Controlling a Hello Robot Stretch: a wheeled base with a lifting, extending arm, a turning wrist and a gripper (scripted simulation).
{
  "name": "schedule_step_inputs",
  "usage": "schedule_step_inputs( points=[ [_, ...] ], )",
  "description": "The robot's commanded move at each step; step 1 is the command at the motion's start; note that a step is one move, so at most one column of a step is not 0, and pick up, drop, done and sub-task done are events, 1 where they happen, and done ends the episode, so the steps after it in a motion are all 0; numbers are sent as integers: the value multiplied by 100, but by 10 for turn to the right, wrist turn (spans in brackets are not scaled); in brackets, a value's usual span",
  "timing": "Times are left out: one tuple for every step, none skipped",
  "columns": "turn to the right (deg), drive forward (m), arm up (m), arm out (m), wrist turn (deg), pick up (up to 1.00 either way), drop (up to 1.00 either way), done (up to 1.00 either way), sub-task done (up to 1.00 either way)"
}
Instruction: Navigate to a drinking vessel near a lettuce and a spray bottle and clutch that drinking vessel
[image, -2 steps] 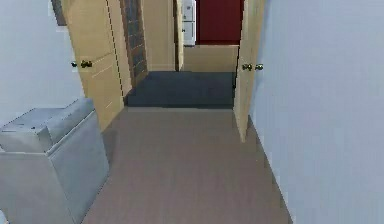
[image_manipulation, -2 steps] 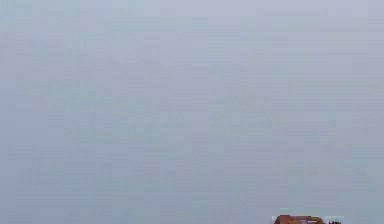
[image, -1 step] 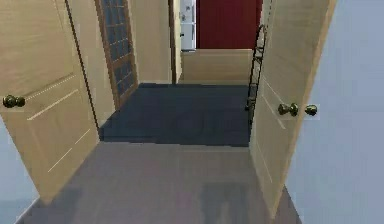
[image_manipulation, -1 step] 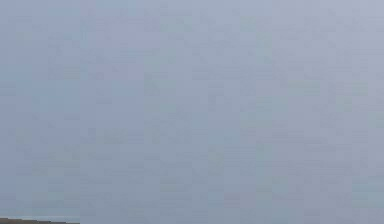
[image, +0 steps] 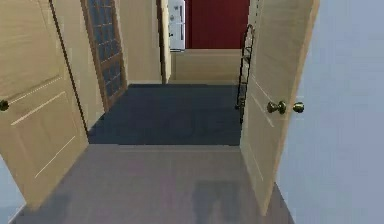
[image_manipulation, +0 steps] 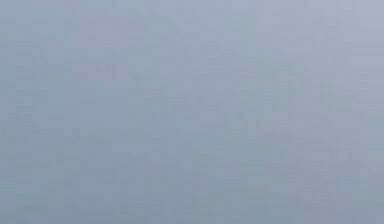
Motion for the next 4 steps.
schedule_step_inputs(
  points=[
    [-60,0,0,0,0,0,0,0,0],
    [0,90,0,0,0,0,0,0,0],
    [120,0,0,0,0,0,0,0,0],
    [0,5,0,0,0,0,0,0,0]
  ],
)
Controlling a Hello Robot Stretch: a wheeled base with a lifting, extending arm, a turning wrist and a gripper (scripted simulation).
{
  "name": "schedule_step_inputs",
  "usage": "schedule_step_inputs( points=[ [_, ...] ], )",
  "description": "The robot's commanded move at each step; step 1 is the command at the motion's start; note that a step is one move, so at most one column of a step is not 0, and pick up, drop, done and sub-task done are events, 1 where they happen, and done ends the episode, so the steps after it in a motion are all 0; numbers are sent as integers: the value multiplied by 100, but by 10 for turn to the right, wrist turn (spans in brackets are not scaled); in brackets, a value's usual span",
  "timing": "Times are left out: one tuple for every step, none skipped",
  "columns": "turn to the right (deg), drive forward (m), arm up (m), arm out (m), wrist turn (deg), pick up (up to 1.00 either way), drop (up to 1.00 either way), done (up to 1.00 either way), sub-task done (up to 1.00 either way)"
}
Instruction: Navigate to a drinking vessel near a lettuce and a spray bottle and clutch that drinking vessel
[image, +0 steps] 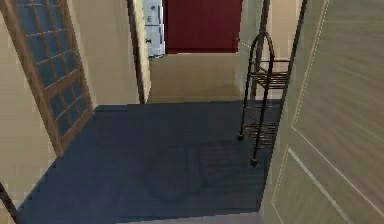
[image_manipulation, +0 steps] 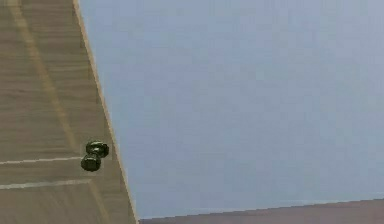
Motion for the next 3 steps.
schedule_step_inputs(
  points=[
    [-30,0,0,0,0,0,0,0,0],
    [0,100,0,0,0,0,0,0,0],
    [-60,0,0,0,0,0,0,0,0]
  ],
)
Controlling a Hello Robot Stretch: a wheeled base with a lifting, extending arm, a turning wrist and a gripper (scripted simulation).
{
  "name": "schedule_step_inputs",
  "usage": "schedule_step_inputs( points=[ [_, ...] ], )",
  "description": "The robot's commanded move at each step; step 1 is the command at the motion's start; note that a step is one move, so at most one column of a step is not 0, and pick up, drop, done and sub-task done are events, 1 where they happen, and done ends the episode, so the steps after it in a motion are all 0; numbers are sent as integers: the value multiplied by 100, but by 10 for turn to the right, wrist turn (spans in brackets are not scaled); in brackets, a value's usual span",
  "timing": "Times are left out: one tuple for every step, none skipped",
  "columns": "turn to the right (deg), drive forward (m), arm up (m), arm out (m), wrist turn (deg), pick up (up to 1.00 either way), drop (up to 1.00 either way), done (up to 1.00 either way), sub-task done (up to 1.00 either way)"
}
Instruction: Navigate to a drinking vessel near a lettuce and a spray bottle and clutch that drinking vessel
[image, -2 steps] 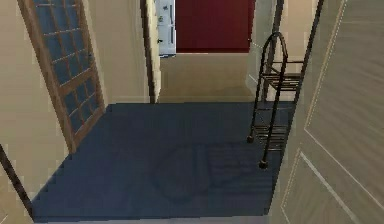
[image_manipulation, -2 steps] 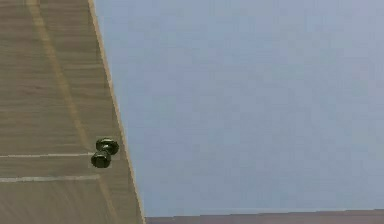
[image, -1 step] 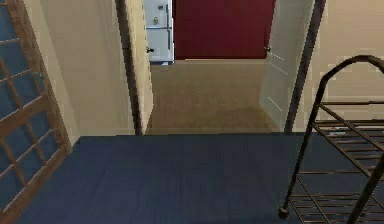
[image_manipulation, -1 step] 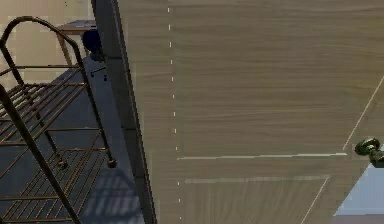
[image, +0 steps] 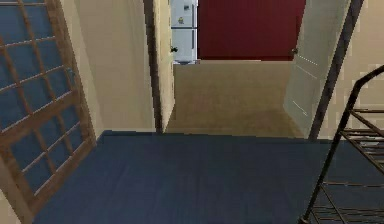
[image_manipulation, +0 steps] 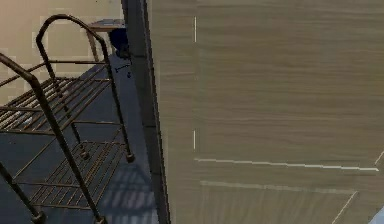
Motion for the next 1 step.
schedule_step_inputs(
  points=[
    [0,50,0,0,0,0,0,0,0]
  ],
)
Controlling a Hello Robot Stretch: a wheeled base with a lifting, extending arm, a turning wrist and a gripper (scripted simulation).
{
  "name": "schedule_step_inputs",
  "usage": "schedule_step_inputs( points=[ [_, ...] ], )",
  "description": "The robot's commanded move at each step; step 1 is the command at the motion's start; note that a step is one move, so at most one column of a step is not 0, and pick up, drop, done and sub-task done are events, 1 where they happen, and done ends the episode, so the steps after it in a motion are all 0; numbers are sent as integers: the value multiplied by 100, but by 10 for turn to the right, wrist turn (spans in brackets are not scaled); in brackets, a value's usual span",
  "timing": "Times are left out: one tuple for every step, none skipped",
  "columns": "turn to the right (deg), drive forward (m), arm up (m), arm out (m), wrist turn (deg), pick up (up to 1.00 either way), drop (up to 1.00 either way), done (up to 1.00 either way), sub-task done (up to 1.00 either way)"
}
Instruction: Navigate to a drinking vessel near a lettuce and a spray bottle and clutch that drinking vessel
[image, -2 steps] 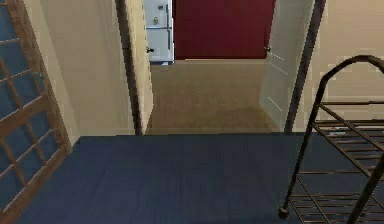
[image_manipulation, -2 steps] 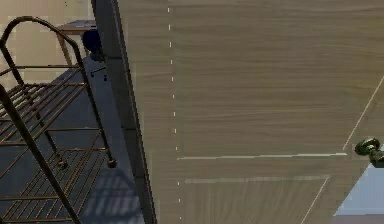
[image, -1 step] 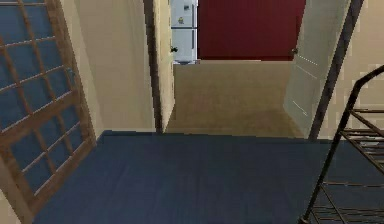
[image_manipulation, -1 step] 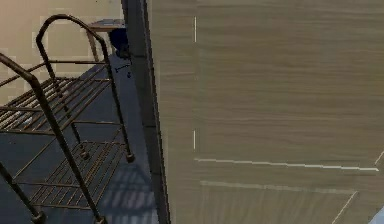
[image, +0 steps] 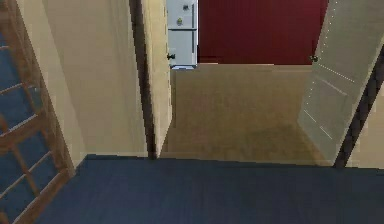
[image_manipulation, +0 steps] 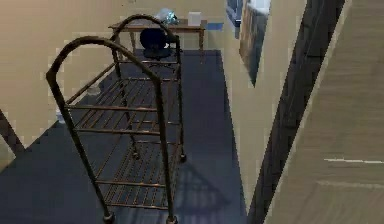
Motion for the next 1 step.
schedule_step_inputs(
  points=[
    [150,0,0,0,0,0,0,0,0]
  ],
)
